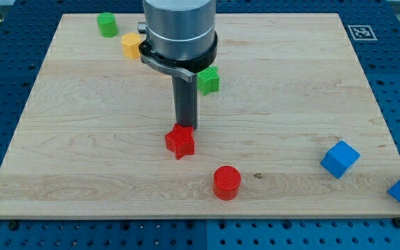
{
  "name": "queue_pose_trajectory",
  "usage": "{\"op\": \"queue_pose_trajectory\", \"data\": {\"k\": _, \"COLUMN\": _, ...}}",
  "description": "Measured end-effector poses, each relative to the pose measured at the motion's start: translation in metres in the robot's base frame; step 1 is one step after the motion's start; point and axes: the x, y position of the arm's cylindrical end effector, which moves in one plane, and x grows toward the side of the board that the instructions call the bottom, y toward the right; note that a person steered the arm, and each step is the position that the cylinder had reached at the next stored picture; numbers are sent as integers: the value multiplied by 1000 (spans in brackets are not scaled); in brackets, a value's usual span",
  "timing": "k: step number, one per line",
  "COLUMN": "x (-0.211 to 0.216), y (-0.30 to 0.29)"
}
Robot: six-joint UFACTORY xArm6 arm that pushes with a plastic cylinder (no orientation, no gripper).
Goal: Push the red star into the red circle
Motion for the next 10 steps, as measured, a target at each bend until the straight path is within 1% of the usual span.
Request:
{"op": "queue_pose_trajectory", "data": {"k": 1, "x": 13, "y": -3}}
{"op": "queue_pose_trajectory", "data": {"k": 2, "x": 34, "y": -3}}
{"op": "queue_pose_trajectory", "data": {"k": 3, "x": 26, "y": -1}}
{"op": "queue_pose_trajectory", "data": {"k": 4, "x": 21, "y": -15}}
{"op": "queue_pose_trajectory", "data": {"k": 6, "x": 51, "y": -9}}
{"op": "queue_pose_trajectory", "data": {"k": 7, "x": 38, "y": -26}}
{"op": "queue_pose_trajectory", "data": {"k": 8, "x": 40, "y": -74}}
{"op": "queue_pose_trajectory", "data": {"k": 9, "x": 60, "y": -88}}
{"op": "queue_pose_trajectory", "data": {"k": 10, "x": 73, "y": -62}}
